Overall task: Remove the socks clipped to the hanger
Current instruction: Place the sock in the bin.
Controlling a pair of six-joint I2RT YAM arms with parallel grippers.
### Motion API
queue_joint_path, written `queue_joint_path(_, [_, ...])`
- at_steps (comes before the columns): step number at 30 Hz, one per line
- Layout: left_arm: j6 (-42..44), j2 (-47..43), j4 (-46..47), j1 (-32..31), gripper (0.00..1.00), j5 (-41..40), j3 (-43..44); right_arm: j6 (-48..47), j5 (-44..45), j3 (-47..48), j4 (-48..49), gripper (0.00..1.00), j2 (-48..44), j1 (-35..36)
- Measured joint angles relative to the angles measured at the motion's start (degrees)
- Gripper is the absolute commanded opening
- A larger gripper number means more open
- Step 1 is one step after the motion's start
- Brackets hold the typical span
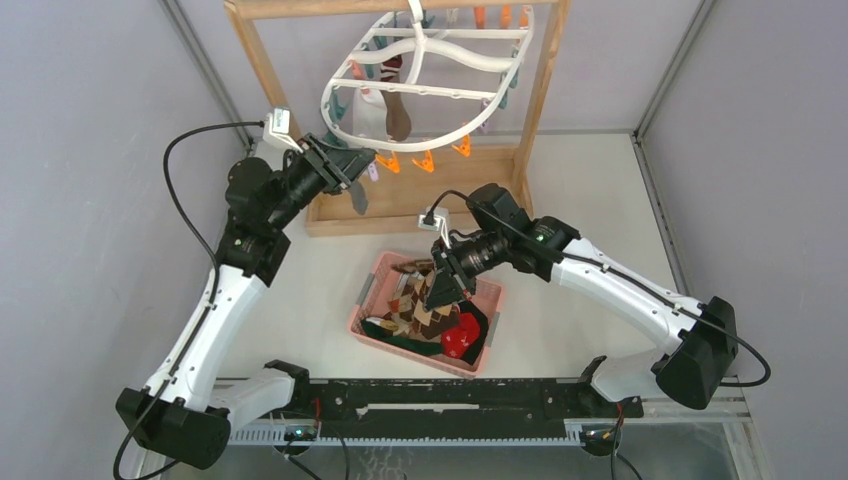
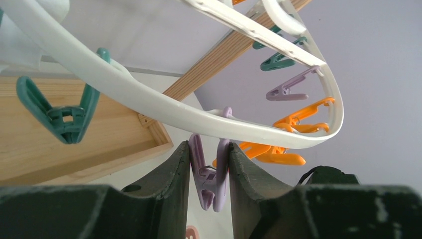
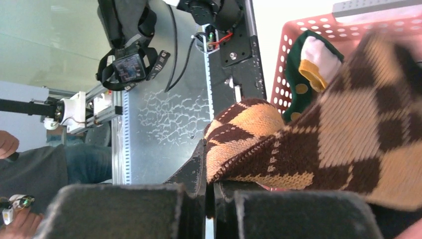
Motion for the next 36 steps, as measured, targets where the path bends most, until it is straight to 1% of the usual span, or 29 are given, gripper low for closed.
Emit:
queue_joint_path(2, [0.3, -0.2, -1.5, 0.0, 0.11, -0.7, 0.0, 0.0, 1.2, 0.0, -0.5, 0.22, 0.0, 0.0])
queue_joint_path(3, [0.7, -0.4, -2.4, 0.1, 0.13, -1.1, 0.1, -0.1, 1.8, -0.1, -0.7, 0.28, 0.0, 0.0])
queue_joint_path(4, [1.0, -0.6, -3.2, 0.1, 0.13, -1.5, 0.1, -0.2, 2.5, -0.1, -1.0, 0.32, 0.0, 0.0])
queue_joint_path(5, [1.3, -0.8, -3.8, 0.1, 0.14, -1.9, 0.2, -0.3, 3.1, -0.1, -1.4, 0.46, 0.0, 0.0])
queue_joint_path(8, [2.5, -1.5, -6.3, 0.1, 0.14, -3.2, 0.9, -0.9, 5.2, -0.1, -2.6, 0.51, 0.3, 0.1])
queue_joint_path(10, [3.2, -2.2, -7.6, 0.1, 0.14, -4.0, 1.6, -1.3, 6.4, -0.1, -3.4, 0.60, 0.8, 0.4])
queue_joint_path(13, [4.1, -3.2, -9.3, 0.2, 0.14, -4.7, 2.4, -2.1, 8.7, -0.1, -5.2, 0.68, 2.1, 0.8])
queue_joint_path(14, [4.3, -3.4, -9.7, 0.2, 0.14, -4.9, 2.7, -2.3, 9.7, -0.1, -6.0, 0.74, 2.7, 1.3])
queue_joint_path(15, [4.5, -3.5, -10.1, 0.2, 0.15, -5.0, 2.9, -2.4, 10.7, -0.1, -6.6, 0.81, 3.2, 1.6])
queue_joint_path(16, [4.5, -3.7, -10.6, 0.2, 0.15, -5.1, 3.1, -2.6, 11.7, -0.1, -7.4, 0.94, 3.7, 1.7])
queue_joint_path(17, [4.6, -3.7, -11.0, 0.2, 0.15, -5.1, 3.4, -2.6, 12.7, -0.1, -8.0, 0.99, 4.0, 1.8])
queue_joint_path(24, [4.5, -3.7, -13.5, 0.2, 0.14, -5.1, 5.2, -3.3, 20.8, -0.2, -11.4, 1.00, 4.2, 1.9])
queue_joint_path(31, [4.4, -3.7, -15.3, 0.2, 0.14, -5.2, 6.8, -3.6, 22.7, -0.2, -12.3, 0.97, 2.8, 2.2])
queue_joint_path(33, [4.0, -3.7, -15.7, 0.2, 0.14, -5.2, 7.1, -3.9, 23.5, -0.2, -12.9, 0.94, 2.4, 3.0])
queue_joint_path(36, [3.0, -3.7, -15.8, 0.2, 0.14, -5.5, 7.1, -4.3, 25.0, -0.2, -14.4, 0.86, 2.4, 4.7])
